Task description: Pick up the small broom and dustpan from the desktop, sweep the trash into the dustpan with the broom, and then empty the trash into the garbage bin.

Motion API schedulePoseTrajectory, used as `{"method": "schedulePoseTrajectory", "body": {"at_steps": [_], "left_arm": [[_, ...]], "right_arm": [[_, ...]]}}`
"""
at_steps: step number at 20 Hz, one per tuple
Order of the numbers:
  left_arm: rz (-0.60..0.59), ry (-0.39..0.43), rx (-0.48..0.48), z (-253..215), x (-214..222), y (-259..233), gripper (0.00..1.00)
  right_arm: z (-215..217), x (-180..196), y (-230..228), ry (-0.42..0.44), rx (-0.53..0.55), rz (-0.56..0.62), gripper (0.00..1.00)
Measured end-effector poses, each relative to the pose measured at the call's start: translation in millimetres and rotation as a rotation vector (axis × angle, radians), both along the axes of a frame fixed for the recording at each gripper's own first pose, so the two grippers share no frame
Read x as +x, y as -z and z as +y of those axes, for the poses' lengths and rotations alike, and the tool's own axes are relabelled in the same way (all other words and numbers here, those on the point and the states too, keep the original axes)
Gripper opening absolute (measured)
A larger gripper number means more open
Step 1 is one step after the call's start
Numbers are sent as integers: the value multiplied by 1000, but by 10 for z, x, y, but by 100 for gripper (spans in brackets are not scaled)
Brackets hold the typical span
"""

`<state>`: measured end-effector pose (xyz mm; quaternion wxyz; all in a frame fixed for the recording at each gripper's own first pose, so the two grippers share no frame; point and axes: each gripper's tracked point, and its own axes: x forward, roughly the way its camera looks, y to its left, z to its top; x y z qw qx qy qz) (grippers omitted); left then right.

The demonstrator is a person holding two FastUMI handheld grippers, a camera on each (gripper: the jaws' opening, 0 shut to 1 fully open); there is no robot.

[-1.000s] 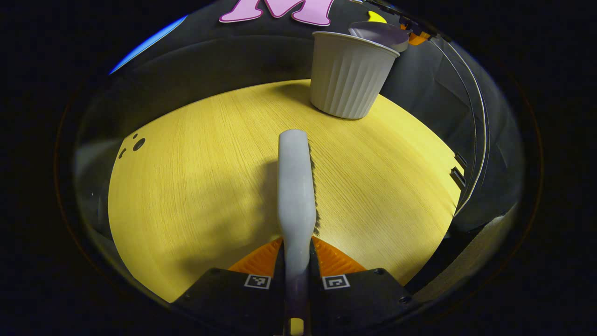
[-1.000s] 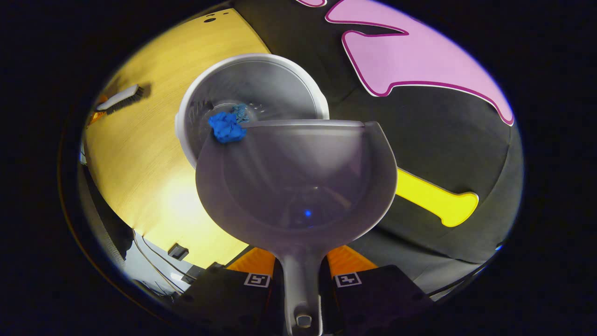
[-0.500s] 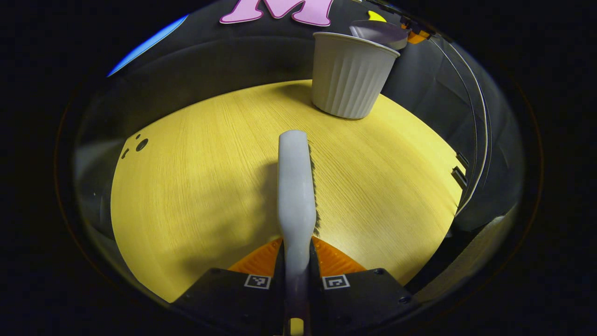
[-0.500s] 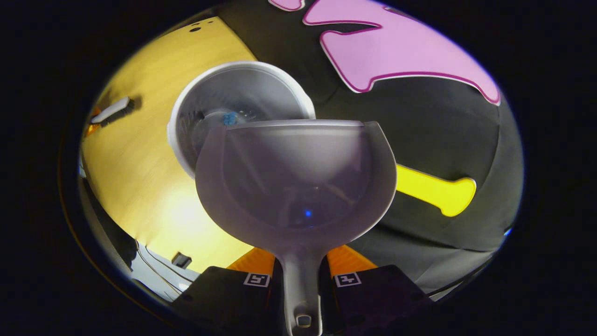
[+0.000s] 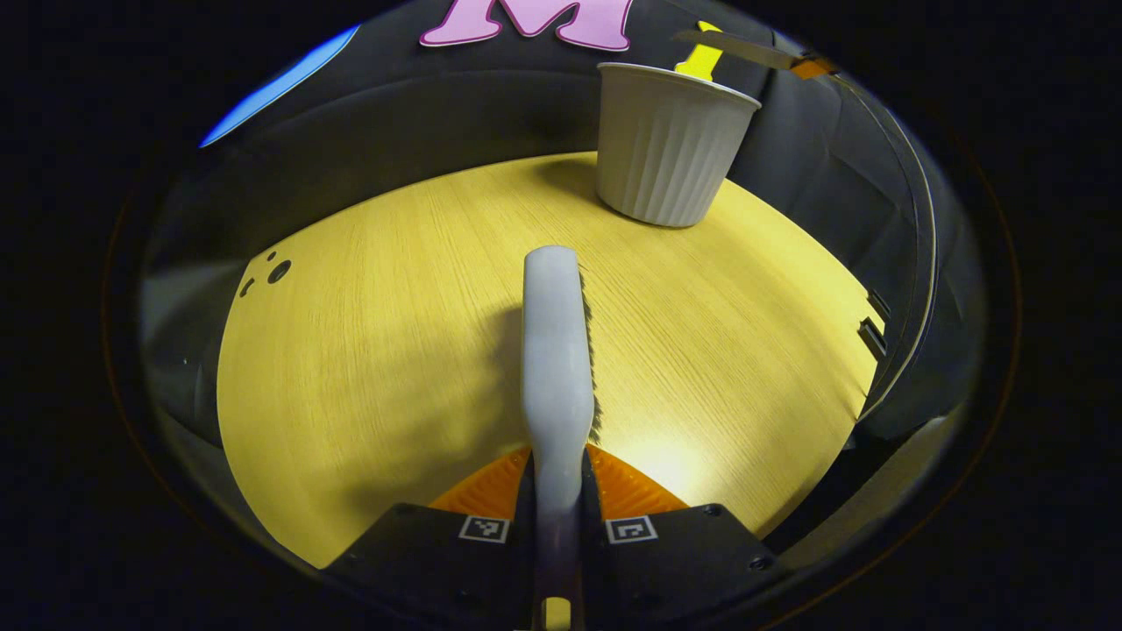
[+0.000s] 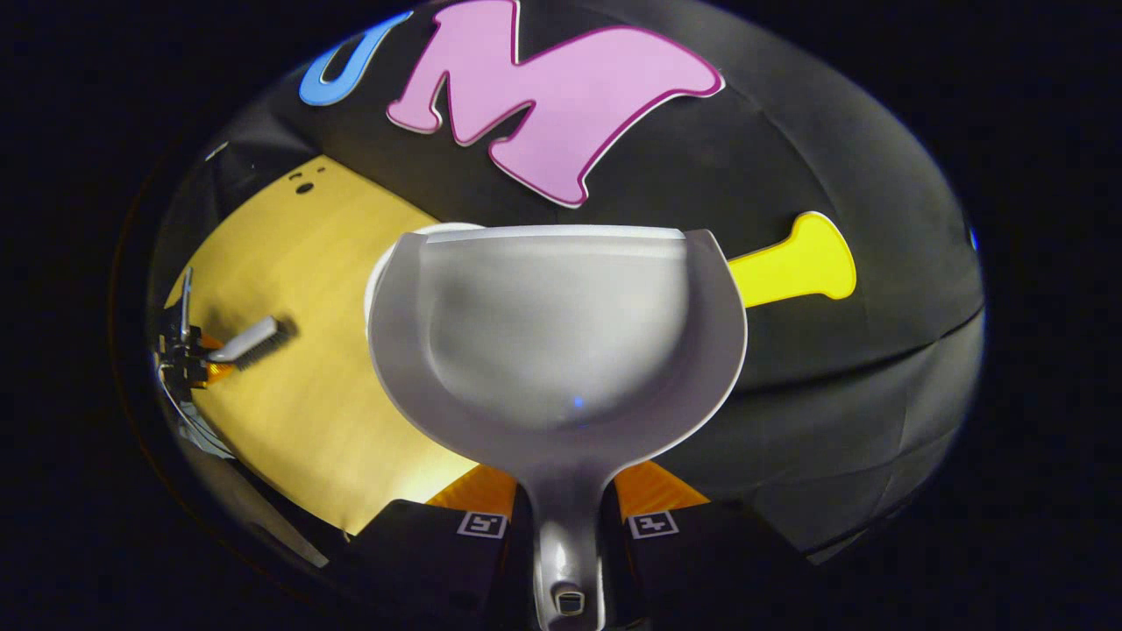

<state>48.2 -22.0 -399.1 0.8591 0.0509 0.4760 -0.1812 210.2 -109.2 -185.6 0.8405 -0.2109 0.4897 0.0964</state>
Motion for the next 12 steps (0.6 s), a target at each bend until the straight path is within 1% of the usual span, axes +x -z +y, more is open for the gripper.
{"method": "schedulePoseTrajectory", "body": {"at_steps": [3, 4, 5, 9, 12], "left_arm": [[-1, -25, 19, 62, 10, -18, 25], [-1, -33, 24, 82, 6, -24, 29], [1, -43, 29, 99, 4, -32, 26], [10, -72, 36, 164, -19, -46, 25], [11, -78, 47, 223, -25, -49, 25]], "right_arm": [[208, -204, -111, 14, 127, -38, 35], [305, -326, -115, 12, 166, -38, 35], [406, -455, -91, 8, 197, -26, 35], [846, -1077, 41, -29, 297, 27, 35], [1157, -1484, 324, -54, 343, 83, 35]]}}
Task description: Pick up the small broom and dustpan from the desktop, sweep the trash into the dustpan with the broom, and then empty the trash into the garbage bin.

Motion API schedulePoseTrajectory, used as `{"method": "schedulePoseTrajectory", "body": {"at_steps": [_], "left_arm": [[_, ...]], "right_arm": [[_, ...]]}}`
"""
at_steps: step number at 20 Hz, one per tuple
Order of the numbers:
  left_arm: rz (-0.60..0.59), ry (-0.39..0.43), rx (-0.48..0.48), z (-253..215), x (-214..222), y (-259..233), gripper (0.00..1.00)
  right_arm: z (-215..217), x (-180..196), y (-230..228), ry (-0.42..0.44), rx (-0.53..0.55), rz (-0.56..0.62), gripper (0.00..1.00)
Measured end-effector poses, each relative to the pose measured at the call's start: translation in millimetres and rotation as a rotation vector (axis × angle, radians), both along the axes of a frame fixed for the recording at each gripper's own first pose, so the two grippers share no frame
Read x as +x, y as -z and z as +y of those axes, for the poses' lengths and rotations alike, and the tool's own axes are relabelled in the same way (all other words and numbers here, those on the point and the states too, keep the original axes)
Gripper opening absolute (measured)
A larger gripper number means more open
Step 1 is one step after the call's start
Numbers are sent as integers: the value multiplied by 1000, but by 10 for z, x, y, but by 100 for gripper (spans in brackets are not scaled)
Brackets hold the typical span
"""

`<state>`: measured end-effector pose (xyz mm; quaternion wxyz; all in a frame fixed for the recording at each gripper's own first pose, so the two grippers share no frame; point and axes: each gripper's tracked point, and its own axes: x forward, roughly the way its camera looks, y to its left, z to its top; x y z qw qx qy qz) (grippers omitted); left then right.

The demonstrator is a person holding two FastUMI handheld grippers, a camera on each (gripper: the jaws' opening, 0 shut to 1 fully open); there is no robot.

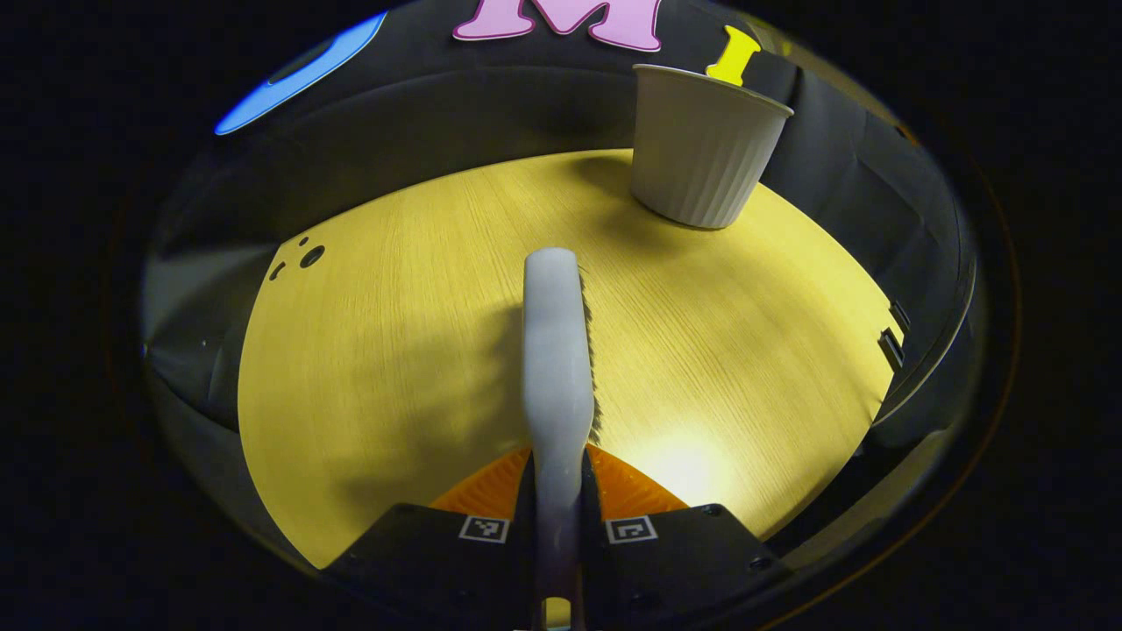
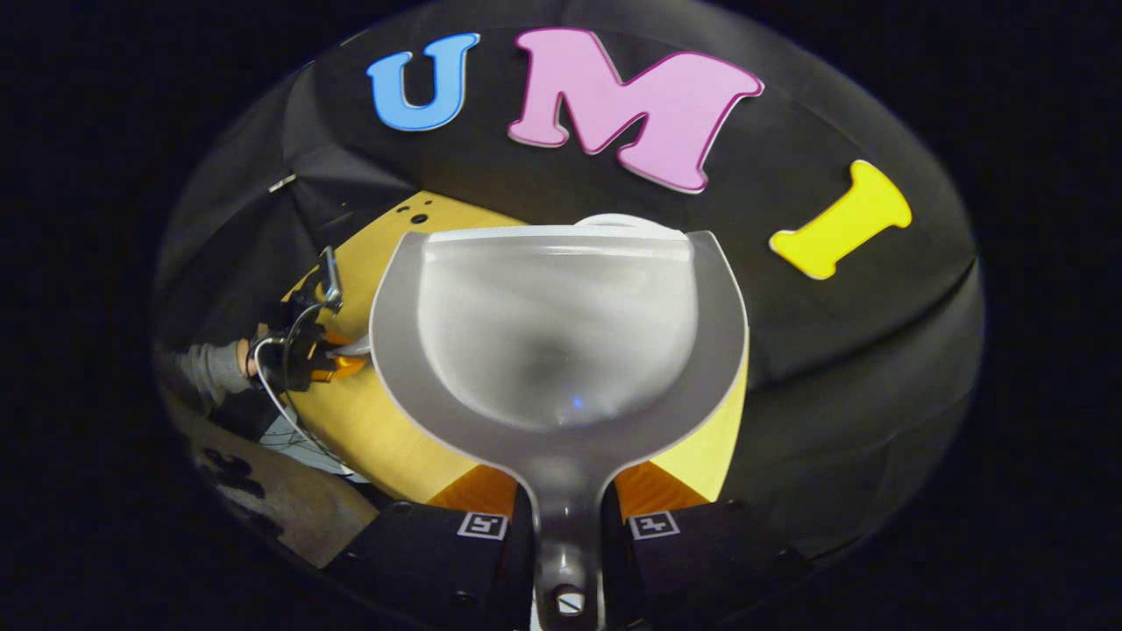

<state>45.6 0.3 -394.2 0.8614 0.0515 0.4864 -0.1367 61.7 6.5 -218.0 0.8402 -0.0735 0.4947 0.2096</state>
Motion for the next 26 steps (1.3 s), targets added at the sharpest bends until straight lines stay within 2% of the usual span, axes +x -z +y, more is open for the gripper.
{"method": "schedulePoseTrajectory", "body": {"at_steps": [1, 2, 4, 5, 10, 12, 13, 18, 23, 26], "left_arm": [[2, -3, 3, 11, -7, 2, 25], [3, -6, 7, 22, -2, -1, 25], [4, -10, 13, 50, -6, 2, 29], [6, -11, 16, 60, -6, 6, 25], [35, -30, 29, 91, -7, 64, 25], [45, -38, 34, 88, 3, 73, 22], [49, -43, 38, 88, 11, 89, 25], [68, -71, 55, 71, 23, 132, 25], [81, -89, 87, 71, 61, 178, 26], [72, -77, 123, 72, 93, 167, 31]], "right_arm": [[59, -142, 128, -9, -3, 17, 29], [125, -277, 271, -18, -9, 35, 35], [269, -526, 539, -24, 2, 77, 35], [348, -643, 680, -31, 10, 101, 35], [674, -1068, 1436, -19, 33, 220, 35], [723, -1072, 1784, -8, 10, 246, 35], [765, -1072, 1942, 0, 4, 256, 35], [977, -974, 2429, 43, 20, 304, 35], [1080, -937, 2588, 38, -1, 324, 35], [1109, -943, 2614, 39, -5, 329, 36]]}}
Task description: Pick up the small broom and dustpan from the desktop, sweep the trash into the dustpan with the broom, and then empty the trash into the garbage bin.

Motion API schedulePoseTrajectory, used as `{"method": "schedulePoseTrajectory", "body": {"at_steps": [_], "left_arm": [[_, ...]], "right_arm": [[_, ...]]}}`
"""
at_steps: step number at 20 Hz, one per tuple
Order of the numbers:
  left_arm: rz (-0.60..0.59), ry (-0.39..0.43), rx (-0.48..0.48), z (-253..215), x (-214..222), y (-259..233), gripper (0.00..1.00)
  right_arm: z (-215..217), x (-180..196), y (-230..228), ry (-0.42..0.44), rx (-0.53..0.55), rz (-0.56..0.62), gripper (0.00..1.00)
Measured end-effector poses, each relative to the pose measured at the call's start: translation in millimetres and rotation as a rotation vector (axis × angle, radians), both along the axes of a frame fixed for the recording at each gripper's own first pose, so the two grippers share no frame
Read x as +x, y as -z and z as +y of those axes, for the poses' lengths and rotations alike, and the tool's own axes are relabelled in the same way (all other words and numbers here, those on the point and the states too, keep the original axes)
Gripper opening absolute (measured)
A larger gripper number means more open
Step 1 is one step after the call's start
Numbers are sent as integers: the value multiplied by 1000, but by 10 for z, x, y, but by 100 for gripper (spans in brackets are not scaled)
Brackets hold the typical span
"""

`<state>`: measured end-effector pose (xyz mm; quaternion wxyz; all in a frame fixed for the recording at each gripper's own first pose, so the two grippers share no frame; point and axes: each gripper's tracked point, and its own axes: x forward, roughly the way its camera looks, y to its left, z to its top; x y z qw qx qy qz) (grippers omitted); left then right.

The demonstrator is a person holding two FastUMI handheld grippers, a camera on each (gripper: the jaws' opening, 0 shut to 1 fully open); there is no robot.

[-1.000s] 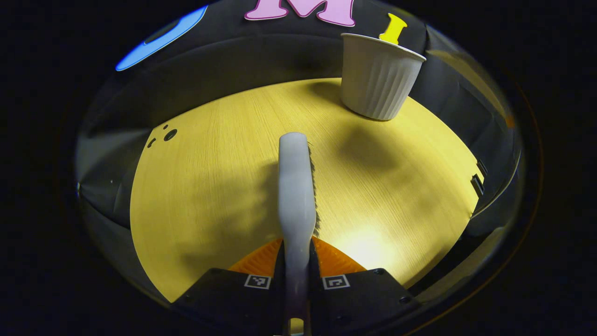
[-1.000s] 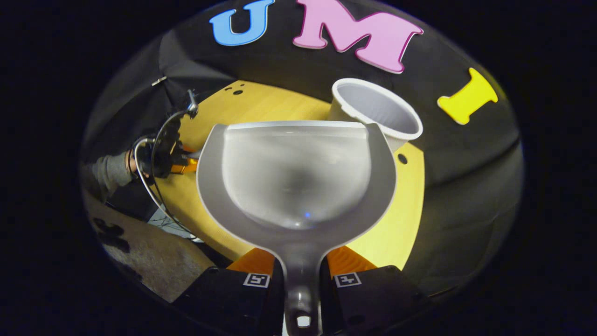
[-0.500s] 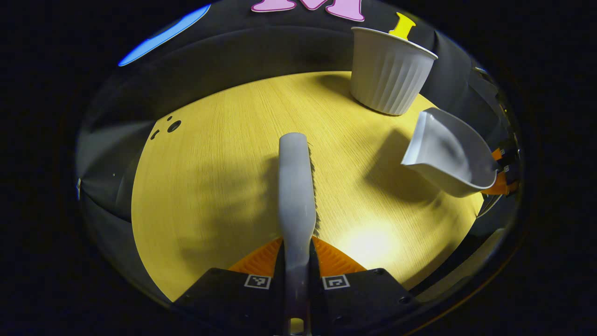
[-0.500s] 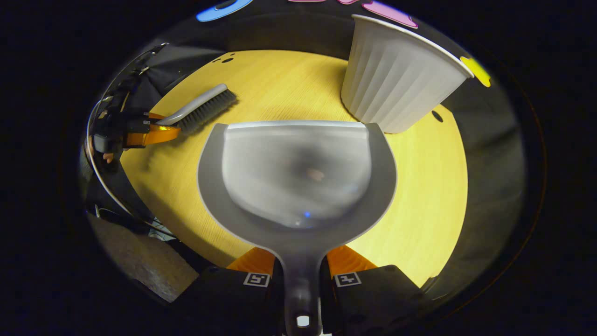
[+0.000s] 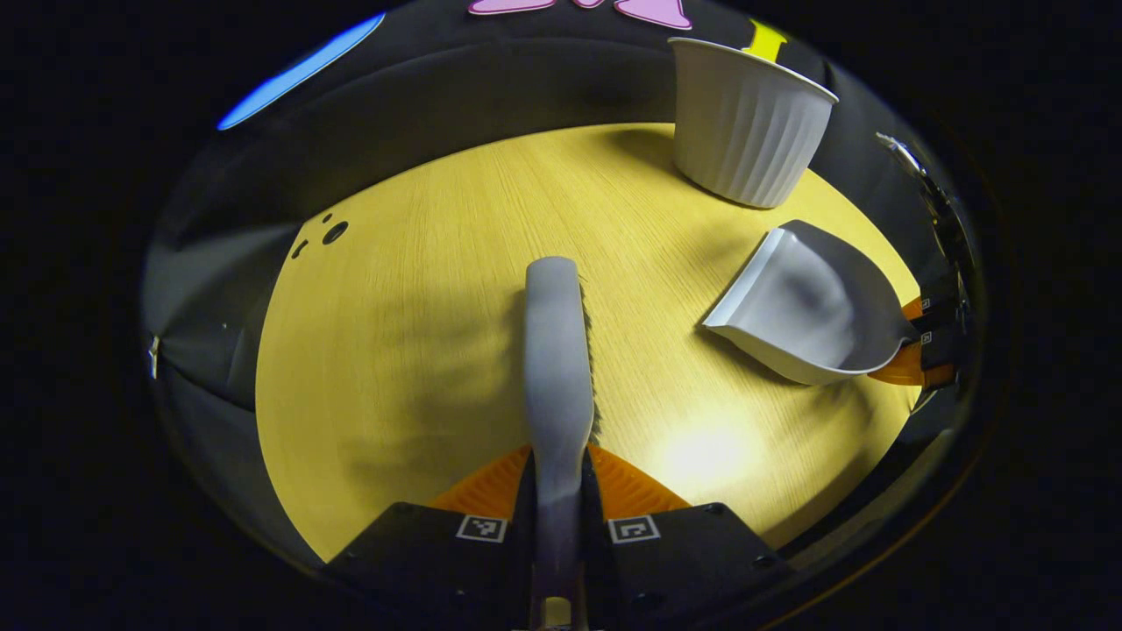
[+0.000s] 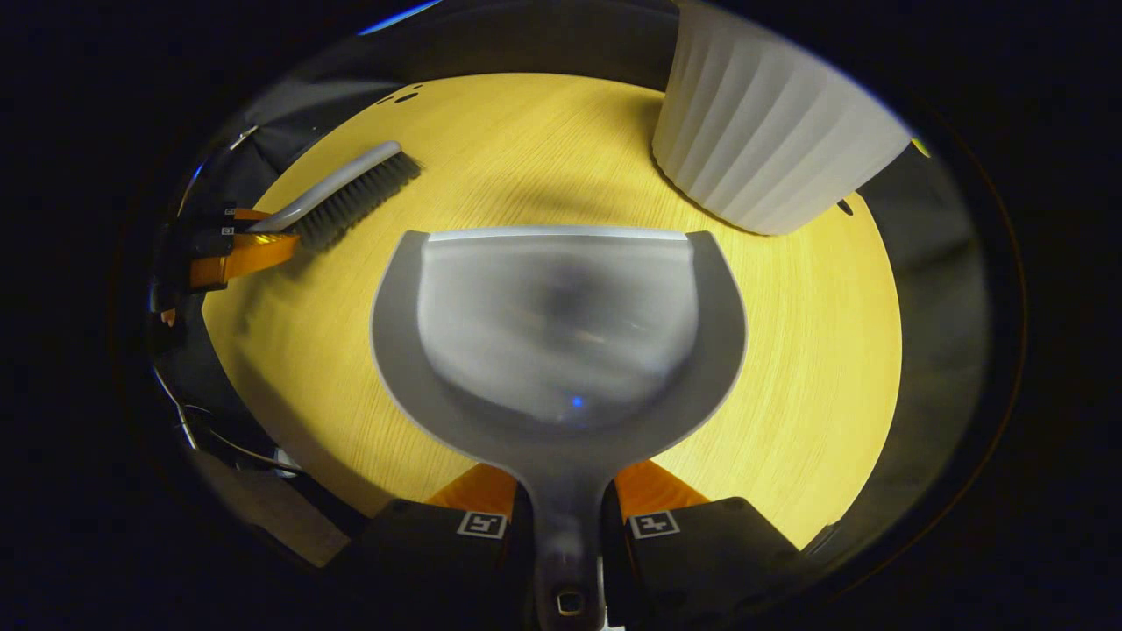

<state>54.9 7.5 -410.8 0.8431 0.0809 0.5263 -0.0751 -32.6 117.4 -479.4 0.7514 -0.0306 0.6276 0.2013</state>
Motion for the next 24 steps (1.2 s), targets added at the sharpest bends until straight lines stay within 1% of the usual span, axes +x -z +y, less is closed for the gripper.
{"method": "schedulePoseTrajectory", "body": {"at_steps": [1, 2, 3, 4, 5, 6, 7, 11, 13, 14, 16, 19, 22, 24], "left_arm": [[-7, 2, 9, 2, 18, -23, 29], [-6, 4, 13, -2, 23, -31, 29], [-4, 9, 19, -18, 32, -22, 32], [-6, 11, 28, -20, 56, -19, 36], [-11, 13, 35, -32, 40, -39, 48], [-16, 16, 35, -53, 32, -70, 53], [-15, 19, 37, -51, 33, -64, 63], [-14, 19, 32, -79, -23, -116, 84], [-22, 10, 32, -85, -58, -171, 87], [-32, 3, 35, -85, -56, -215, 87], [-57, -12, 37, -80, -76, -342, 88], [-127, -41, 27, -74, -59, -676, 88], [-274, -52, 15, -135, 96, -1186, 88], [-428, -50, 1, -207, 263, -1621, 88]], "right_arm": [[22, -6, -6, 5, 21, 4, 36], [32, -13, -20, 14, 45, 16, 37], [58, -2, -69, 29, 77, 24, 42], [66, -21, -77, 39, 91, 34, 41], [81, -44, -100, 48, 107, 40, 41], [89, 3, -113, 62, 114, 37, 44], [110, -8, -126, 69, 126, 48, 44], [86, 13, -237, 94, 152, 33, 49], [36, -2, -361, 107, 162, 12, 55], [35, -1, -440, 117, 169, -5, 64], [-16, 42, -618, 137, 181, -51, 64], [-67, 218, -985, 164, 213, -157, 65], [-77, 456, -1396, 168, 241, -301, 65], [-81, 679, -1766, 167, 264, -434, 65]]}}
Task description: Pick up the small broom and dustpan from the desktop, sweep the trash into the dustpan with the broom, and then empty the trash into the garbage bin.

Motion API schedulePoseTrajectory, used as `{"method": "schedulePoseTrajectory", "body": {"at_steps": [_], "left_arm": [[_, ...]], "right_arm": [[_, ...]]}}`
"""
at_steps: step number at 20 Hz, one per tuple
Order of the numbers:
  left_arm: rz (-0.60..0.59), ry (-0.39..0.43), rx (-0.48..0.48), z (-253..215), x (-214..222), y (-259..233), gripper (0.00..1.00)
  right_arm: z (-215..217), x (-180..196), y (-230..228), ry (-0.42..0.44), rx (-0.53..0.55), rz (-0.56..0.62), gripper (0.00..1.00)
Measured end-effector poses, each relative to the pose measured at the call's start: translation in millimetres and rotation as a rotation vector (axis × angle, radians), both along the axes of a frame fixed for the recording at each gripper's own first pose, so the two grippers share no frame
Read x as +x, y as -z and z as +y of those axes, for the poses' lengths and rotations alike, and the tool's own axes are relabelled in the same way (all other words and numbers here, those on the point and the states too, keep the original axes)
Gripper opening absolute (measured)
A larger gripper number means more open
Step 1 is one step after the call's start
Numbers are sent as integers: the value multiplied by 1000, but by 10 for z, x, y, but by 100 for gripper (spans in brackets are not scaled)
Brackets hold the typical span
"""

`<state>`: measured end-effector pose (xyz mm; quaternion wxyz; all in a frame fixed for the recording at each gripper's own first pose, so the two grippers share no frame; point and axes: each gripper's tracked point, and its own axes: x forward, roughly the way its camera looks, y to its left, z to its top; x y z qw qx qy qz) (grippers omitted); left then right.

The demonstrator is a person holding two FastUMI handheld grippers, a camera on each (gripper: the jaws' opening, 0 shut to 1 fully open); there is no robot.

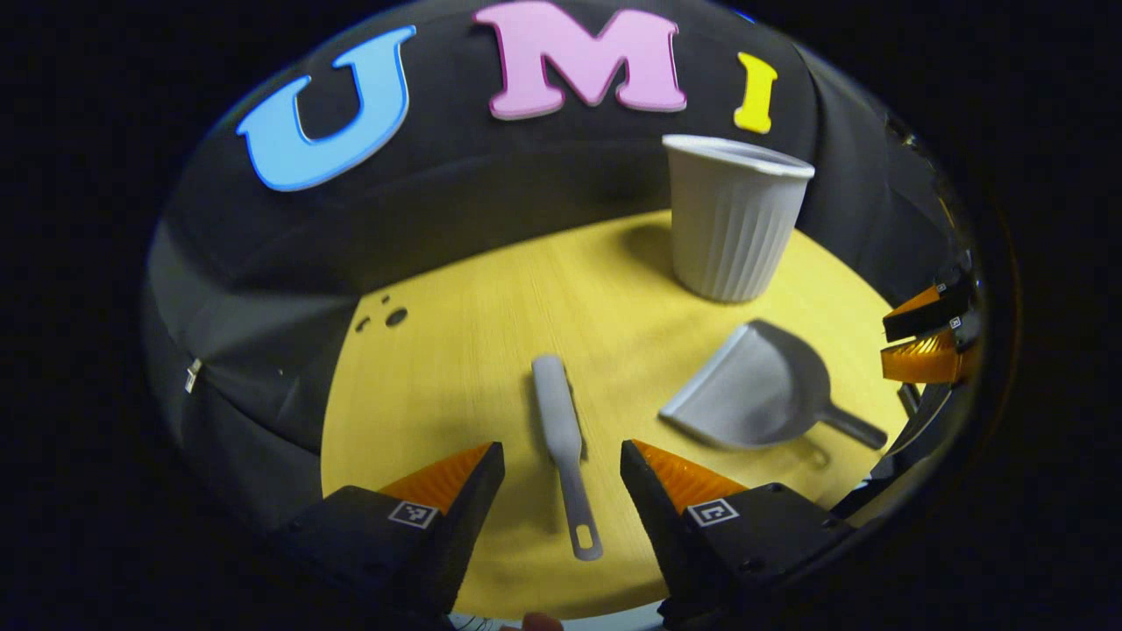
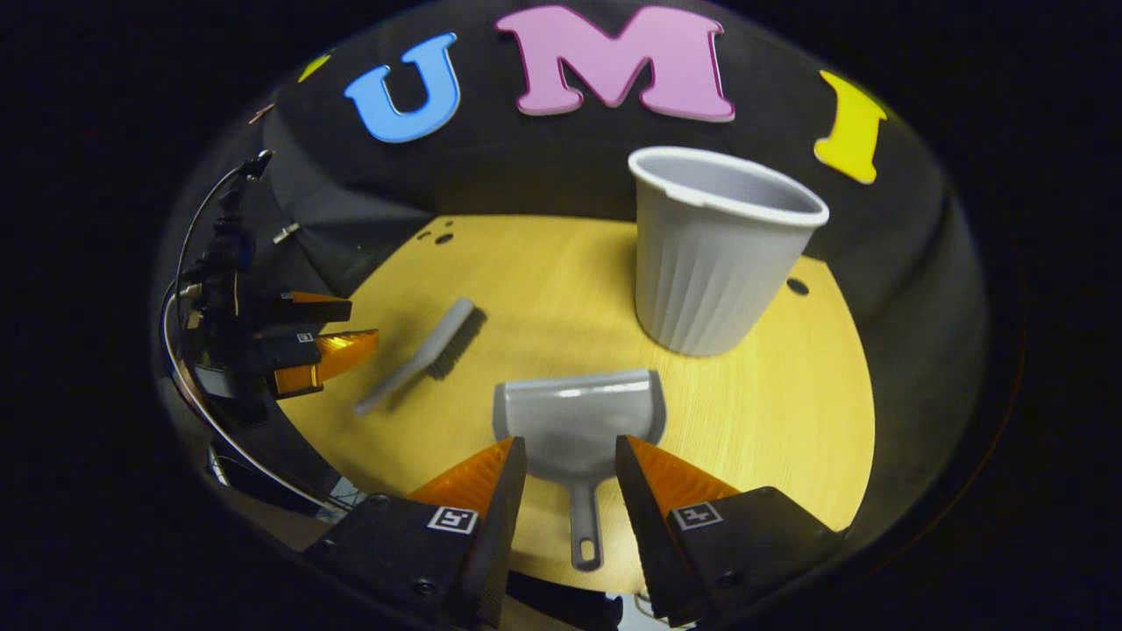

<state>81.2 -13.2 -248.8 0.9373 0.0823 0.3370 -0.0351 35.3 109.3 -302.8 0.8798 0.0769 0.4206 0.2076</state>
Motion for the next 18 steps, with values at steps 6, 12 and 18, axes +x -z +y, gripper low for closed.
{"method": "schedulePoseTrajectory", "body": {"at_steps": [6, 12, 18], "left_arm": [[-413, 62, -54, -345, 246, -1426, 88], [-555, 57, -166, -595, 172, -2129, 88], [-528, 46, -208, -658, 61, -2054, 88]], "right_arm": [[-96, 431, -977, 51, -2, -326, 64], [-317, 615, -1715, 153, -38, -584, 80], [-343, 591, -1848, 202, -35, -617, 98]]}}
